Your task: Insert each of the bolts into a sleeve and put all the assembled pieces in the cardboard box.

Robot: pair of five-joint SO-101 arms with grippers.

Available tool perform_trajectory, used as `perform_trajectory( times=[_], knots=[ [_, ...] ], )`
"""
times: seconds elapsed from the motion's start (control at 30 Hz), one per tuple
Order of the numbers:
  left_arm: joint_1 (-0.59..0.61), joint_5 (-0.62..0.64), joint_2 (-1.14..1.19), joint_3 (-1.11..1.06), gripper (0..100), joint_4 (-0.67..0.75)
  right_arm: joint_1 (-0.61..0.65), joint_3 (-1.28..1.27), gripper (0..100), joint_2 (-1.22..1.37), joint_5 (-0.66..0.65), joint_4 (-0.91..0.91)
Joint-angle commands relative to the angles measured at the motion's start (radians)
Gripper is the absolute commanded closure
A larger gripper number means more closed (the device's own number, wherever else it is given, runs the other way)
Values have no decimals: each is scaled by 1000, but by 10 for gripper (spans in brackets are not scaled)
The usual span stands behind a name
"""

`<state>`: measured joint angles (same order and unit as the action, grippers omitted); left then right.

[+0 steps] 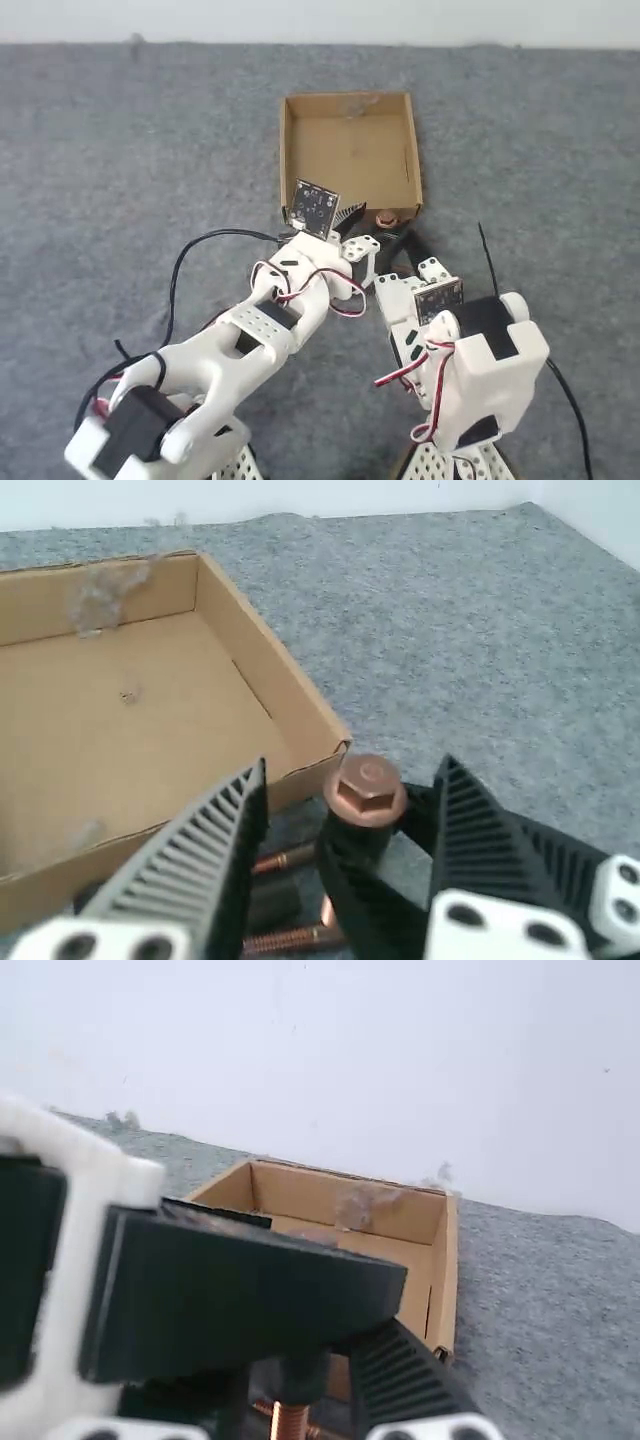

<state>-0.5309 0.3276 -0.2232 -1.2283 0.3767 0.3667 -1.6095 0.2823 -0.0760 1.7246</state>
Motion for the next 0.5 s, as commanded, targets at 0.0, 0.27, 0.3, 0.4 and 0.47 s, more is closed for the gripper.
perform_trajectory(
  times=[0.0,0.27,0.3,0.4,0.47],
  knots=[
    [-11,-11,5,-13,740,6,-8,-11,993,-54,-11,31],
    [-11,-11,-12,-13,739,8,-8,-5,993,-54,-11,8],
    [-11,-9,-35,-16,739,6,-8,6,993,-54,-11,-4],
    [-11,-6,-143,-62,741,5,-15,20,993,-54,-11,-30],
    [-11,-6,-210,-101,742,3,-16,21,993,-54,-11,-30]
  ],
)
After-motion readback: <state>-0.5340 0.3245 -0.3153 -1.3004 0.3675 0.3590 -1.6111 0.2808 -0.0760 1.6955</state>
